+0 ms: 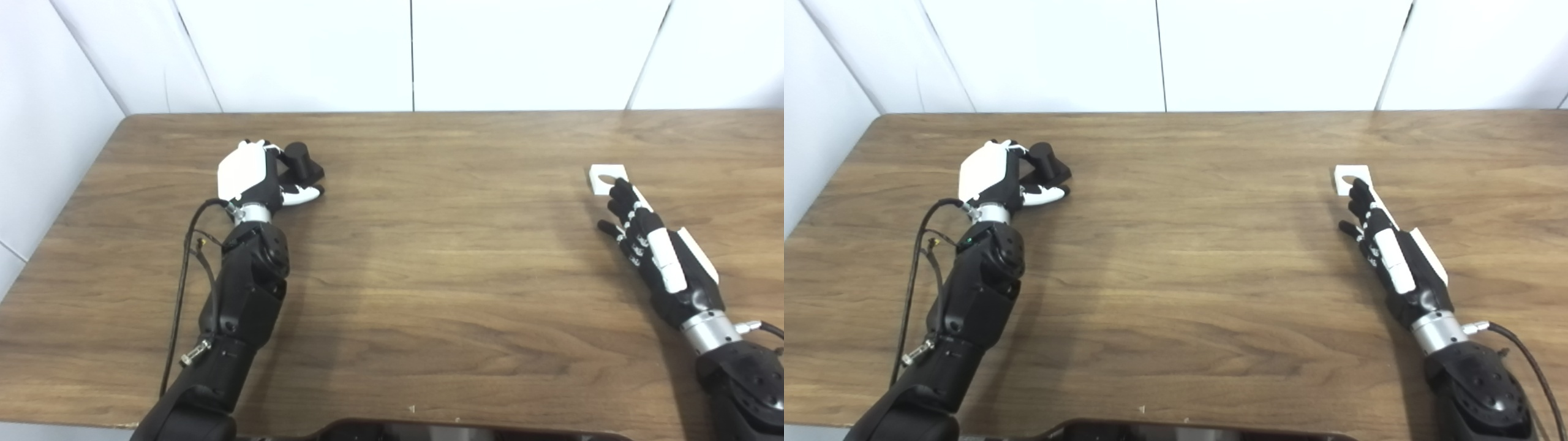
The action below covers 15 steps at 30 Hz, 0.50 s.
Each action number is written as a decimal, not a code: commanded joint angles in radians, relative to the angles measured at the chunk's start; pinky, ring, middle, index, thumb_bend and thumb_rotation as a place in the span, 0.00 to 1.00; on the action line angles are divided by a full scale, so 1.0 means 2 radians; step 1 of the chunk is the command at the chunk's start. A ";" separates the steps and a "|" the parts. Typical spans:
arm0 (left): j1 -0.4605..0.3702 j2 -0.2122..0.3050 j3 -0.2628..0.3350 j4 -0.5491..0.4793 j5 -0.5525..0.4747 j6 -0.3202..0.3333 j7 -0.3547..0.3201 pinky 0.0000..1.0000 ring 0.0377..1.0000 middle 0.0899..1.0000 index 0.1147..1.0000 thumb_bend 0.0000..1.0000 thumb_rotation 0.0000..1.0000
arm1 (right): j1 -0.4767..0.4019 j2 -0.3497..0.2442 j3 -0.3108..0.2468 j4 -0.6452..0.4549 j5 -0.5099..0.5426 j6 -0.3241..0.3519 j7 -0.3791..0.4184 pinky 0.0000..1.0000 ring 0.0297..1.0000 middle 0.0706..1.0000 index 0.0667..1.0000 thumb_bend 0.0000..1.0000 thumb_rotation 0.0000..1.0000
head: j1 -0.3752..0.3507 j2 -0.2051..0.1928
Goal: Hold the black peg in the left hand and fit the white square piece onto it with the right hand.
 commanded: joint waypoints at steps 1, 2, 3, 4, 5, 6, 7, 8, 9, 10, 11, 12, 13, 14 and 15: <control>-0.017 0.012 0.000 -0.006 -0.001 0.001 0.023 0.96 0.99 0.88 0.56 0.68 0.20 | 0.010 -0.008 0.001 0.006 0.000 0.001 0.005 0.93 1.00 1.00 1.00 0.69 0.96 | 0.000 0.001; -0.016 0.012 0.000 -0.006 -0.004 0.001 0.027 0.96 0.99 0.88 0.55 0.67 0.19 | 0.010 -0.007 0.001 0.004 -0.001 0.003 0.004 0.92 1.00 1.00 1.00 0.69 0.97 | 0.000 0.001; -0.016 0.013 -0.001 -0.006 -0.006 0.001 0.029 0.96 0.99 0.88 0.50 0.61 0.15 | 0.010 -0.008 0.001 0.003 -0.002 0.004 0.003 0.92 1.00 1.00 1.00 0.69 0.97 | 0.000 0.001; -0.016 0.013 -0.002 -0.005 -0.007 0.000 0.032 0.96 0.99 0.88 0.46 0.56 0.11 | 0.011 -0.008 0.001 0.001 -0.002 0.005 0.003 0.92 1.00 1.00 1.00 0.69 0.97 | 0.000 0.000; -0.015 0.013 -0.003 -0.005 -0.007 0.001 0.033 0.97 0.99 0.87 0.45 0.54 0.09 | 0.011 -0.009 0.001 0.000 -0.004 0.006 0.002 0.92 1.00 1.00 1.00 0.69 0.97 | 0.001 0.000; -0.015 0.013 -0.003 -0.005 -0.008 0.001 0.034 0.97 0.99 0.87 0.44 0.52 0.08 | 0.011 -0.009 0.001 -0.001 -0.005 0.008 0.002 0.92 1.00 1.00 1.00 0.69 0.97 | 0.001 0.000; -0.015 0.013 -0.004 -0.005 -0.009 0.001 0.036 0.97 0.99 0.87 0.43 0.52 0.08 | 0.011 -0.009 0.001 -0.002 -0.005 0.008 0.002 0.92 1.00 0.99 1.00 0.69 0.97 | 0.001 0.000; -0.014 0.013 -0.005 -0.006 -0.011 0.001 0.039 0.97 0.99 0.87 0.43 0.51 0.07 | 0.010 -0.010 0.001 0.000 -0.003 0.007 0.004 0.92 1.00 1.00 1.00 0.69 0.97 | 0.001 0.000; -0.014 0.014 -0.006 -0.006 -0.012 0.000 0.041 0.97 0.99 0.87 0.43 0.51 0.07 | 0.009 -0.010 0.001 0.001 -0.002 0.005 0.005 0.93 1.00 1.00 1.00 0.69 0.96 | 0.001 0.000; -0.013 0.014 -0.006 -0.007 -0.014 -0.001 0.044 0.97 0.99 0.87 0.43 0.51 0.07 | 0.008 -0.011 0.001 0.003 0.000 0.004 0.007 0.93 1.00 1.00 1.00 0.69 0.96 | 0.001 0.000; -0.013 0.013 -0.006 -0.008 -0.016 0.000 0.044 0.97 0.99 0.87 0.43 0.51 0.07 | 0.008 -0.012 0.001 0.004 -0.001 0.004 0.007 0.93 1.00 1.00 1.00 0.70 0.96 | 0.002 0.000; -0.013 0.013 -0.007 -0.009 -0.018 -0.001 0.045 0.97 0.99 0.87 0.43 0.51 0.07 | 0.007 -0.012 0.001 0.004 -0.003 0.004 0.007 0.93 1.00 1.00 1.00 0.70 0.97 | 0.002 0.000; -0.013 0.014 -0.007 -0.009 -0.020 -0.001 0.047 0.97 0.99 0.87 0.43 0.51 0.07 | 0.007 -0.012 0.002 0.004 -0.004 0.003 0.007 0.93 1.00 1.00 1.00 0.70 0.97 | 0.001 0.000; -0.012 0.014 -0.007 -0.010 -0.021 -0.001 0.047 0.97 0.99 0.87 0.43 0.51 0.07 | 0.006 -0.012 0.002 0.005 -0.004 0.002 0.008 0.93 1.00 1.00 1.00 0.70 0.97 | 0.001 0.000; -0.011 0.014 -0.007 -0.011 -0.024 -0.003 0.049 0.97 0.99 0.86 0.43 0.51 0.07 | 0.006 -0.012 0.002 0.005 -0.003 0.001 0.009 0.93 1.00 1.00 1.00 0.70 0.97 | 0.001 0.000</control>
